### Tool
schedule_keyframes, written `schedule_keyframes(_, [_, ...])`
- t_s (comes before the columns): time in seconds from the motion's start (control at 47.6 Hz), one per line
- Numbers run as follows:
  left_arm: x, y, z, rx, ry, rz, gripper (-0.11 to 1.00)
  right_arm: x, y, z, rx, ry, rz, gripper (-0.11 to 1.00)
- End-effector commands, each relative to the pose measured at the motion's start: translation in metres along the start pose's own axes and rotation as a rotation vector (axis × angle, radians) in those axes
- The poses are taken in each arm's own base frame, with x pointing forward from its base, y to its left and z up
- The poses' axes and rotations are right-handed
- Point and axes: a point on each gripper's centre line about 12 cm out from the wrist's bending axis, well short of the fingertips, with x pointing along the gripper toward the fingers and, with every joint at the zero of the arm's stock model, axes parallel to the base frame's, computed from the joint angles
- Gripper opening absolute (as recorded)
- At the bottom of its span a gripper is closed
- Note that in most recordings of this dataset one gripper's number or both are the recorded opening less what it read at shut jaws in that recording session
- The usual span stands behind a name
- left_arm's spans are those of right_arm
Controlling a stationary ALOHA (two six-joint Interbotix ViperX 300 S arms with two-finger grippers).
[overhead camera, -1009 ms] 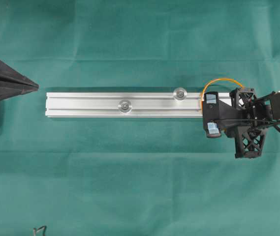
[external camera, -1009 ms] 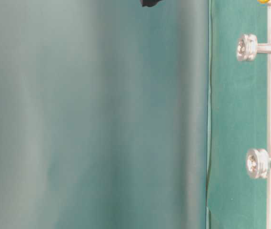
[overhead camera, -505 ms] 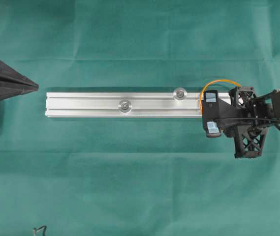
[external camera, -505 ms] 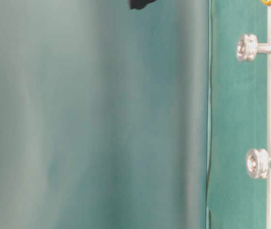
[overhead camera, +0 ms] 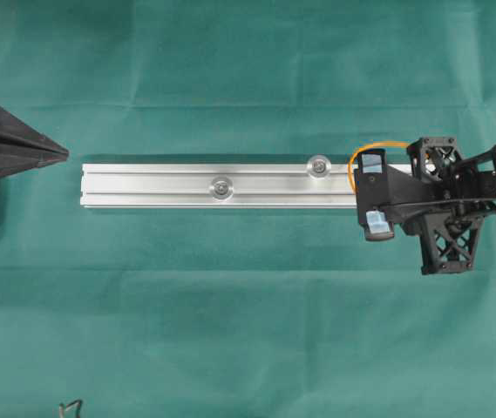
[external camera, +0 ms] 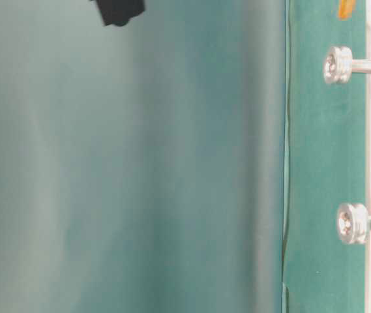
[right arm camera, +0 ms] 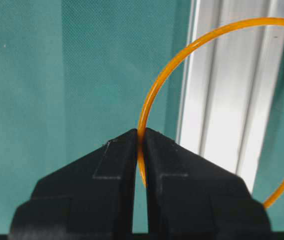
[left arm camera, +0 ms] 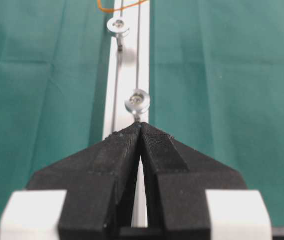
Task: Hook the rubber onto the shaft.
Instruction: 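Lift the band and pull it left along the rail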
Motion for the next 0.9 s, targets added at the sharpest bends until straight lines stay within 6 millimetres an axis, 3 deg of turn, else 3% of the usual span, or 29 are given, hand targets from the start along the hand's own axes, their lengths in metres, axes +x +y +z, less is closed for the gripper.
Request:
schedule_keyframes(0.0, [-0.002,0.001,0.012,0.000,-0.029,0.003,0.00,-0.019,0.002,0.010,-0.008,-0.039,0.002,0.07])
schedule_keyframes(0.421, [-0.002,0.001,0.013,0.000,-0.031,0.003,0.00,-0.051,0.003,0.018,-0.009,-0.024,-0.009,0.07])
schedule_keyframes(0.883, [-0.002,0.001,0.012,0.000,-0.029,0.003,0.00,-0.052,0.003,0.017,-0.011,-0.022,-0.013,0.07])
